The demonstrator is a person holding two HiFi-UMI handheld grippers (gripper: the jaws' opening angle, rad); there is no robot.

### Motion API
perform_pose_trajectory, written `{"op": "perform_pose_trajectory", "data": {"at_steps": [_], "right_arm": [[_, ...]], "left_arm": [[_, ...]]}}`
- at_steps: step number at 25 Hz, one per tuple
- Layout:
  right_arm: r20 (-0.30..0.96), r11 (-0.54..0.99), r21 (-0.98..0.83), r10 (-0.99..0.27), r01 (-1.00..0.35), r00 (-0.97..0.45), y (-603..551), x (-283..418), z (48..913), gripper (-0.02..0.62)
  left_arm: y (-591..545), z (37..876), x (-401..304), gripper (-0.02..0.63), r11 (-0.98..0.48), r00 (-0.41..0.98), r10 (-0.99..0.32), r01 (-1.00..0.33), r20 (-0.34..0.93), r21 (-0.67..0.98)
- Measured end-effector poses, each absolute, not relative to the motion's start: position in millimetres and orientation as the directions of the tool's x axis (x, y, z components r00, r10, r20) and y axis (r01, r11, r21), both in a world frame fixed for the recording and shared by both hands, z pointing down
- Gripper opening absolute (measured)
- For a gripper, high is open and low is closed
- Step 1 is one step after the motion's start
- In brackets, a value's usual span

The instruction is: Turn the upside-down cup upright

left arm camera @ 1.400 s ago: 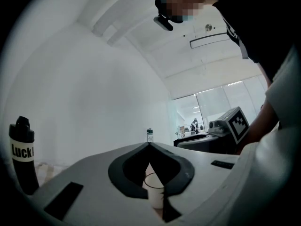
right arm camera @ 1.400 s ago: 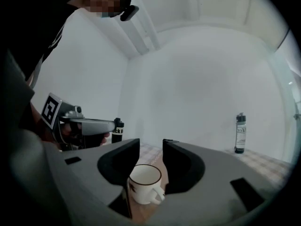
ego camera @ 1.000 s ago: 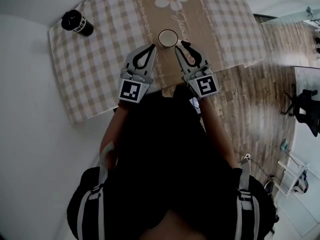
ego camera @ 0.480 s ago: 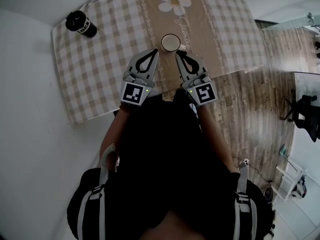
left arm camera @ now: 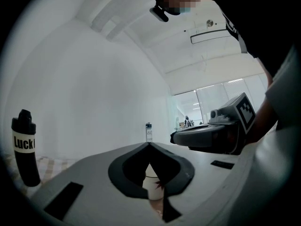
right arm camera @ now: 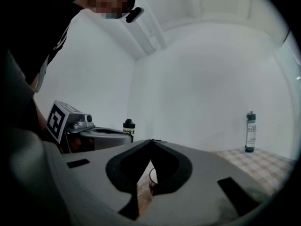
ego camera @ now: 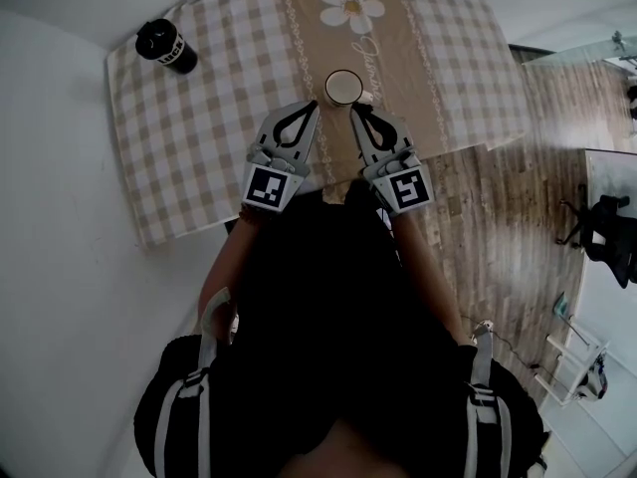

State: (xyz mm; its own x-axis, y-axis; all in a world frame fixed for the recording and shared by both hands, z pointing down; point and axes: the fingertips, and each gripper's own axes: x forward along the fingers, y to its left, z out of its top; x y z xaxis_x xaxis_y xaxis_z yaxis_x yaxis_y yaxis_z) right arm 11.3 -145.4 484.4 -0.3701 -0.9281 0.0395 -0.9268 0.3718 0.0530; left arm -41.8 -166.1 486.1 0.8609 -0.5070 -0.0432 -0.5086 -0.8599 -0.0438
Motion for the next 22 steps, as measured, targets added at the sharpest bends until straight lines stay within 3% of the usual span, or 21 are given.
{"op": "perform_pose_trajectory", "data": {"at_steps": [22], "right_arm": [[0.062,0.368,0.063,-0.929,-0.927,-0.365,-149.9,14.7,490.0,0.005]], "left_arm": [[-169.1,489.8,-44.1,0.0,-0.86,0.861,-0.508,-0.509,-0.041,-0.035]]}}
